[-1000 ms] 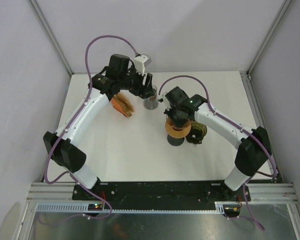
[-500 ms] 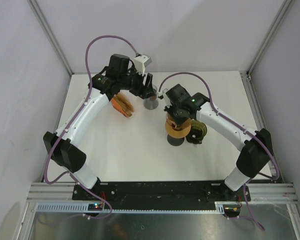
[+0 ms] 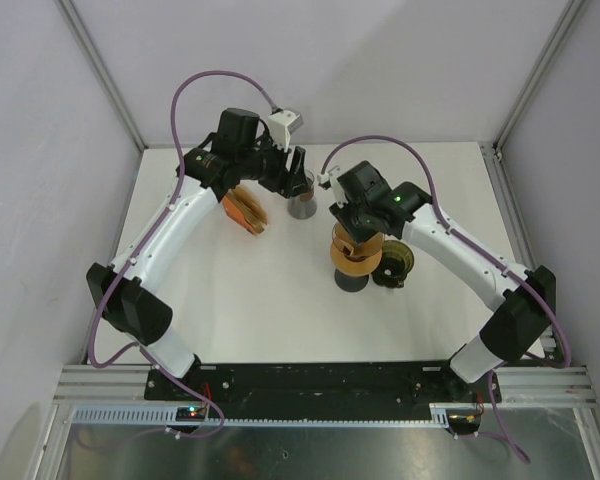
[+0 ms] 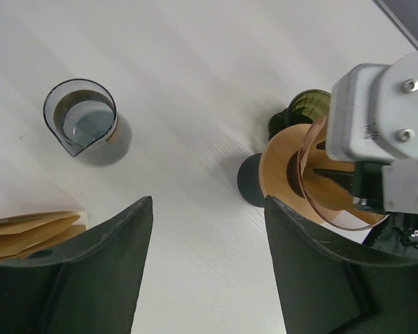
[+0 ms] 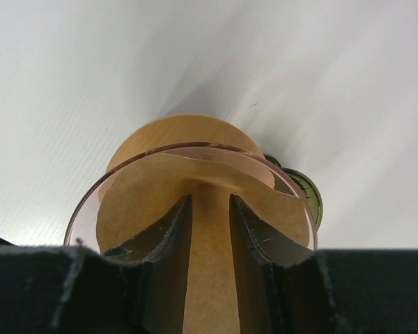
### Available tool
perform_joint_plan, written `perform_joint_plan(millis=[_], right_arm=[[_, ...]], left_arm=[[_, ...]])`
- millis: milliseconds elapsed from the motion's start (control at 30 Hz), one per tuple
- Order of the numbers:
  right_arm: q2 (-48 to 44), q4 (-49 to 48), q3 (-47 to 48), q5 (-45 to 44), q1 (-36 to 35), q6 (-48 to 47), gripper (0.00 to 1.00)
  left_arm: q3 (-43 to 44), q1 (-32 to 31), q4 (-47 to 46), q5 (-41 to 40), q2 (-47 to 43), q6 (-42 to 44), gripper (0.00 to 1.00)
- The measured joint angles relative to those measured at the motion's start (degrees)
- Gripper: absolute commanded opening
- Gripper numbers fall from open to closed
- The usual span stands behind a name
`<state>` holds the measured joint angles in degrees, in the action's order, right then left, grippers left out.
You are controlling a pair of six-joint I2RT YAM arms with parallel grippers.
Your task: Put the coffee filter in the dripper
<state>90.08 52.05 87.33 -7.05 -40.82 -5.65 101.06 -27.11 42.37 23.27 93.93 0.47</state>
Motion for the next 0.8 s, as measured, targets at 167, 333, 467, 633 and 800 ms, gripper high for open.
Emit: perform_joint_plan(millis=[167, 333, 467, 633, 800], right_arm=[[-1.2, 0.2, 1.7, -0.7, 0.0, -0.4, 0.37], [-3.5, 0.3, 2.6, -1.3, 0.0, -0.4, 0.40], [-5.7, 0.3, 2.8, -1.7, 0.0, -0.4, 0.42], [-7.4, 0.1, 2.8, -0.7, 0.0, -0.2, 0.18], [-7.5, -0.2, 1.9, 0.0, 0.0, 0.9, 0.01]], left_arm=[[0.0, 0.0, 0.0, 0.1, 0.0, 0.0, 0.70], [0.0, 0.0, 0.0, 0.4, 0.0, 0.0, 0.70], [0.0, 0.0, 0.0, 0.9, 0.0, 0.0, 0.70], [0.0, 0.0, 0.0, 1.0, 0.0, 0.0, 0.70], [0.0, 0.0, 0.0, 1.0, 0.0, 0.0, 0.70]])
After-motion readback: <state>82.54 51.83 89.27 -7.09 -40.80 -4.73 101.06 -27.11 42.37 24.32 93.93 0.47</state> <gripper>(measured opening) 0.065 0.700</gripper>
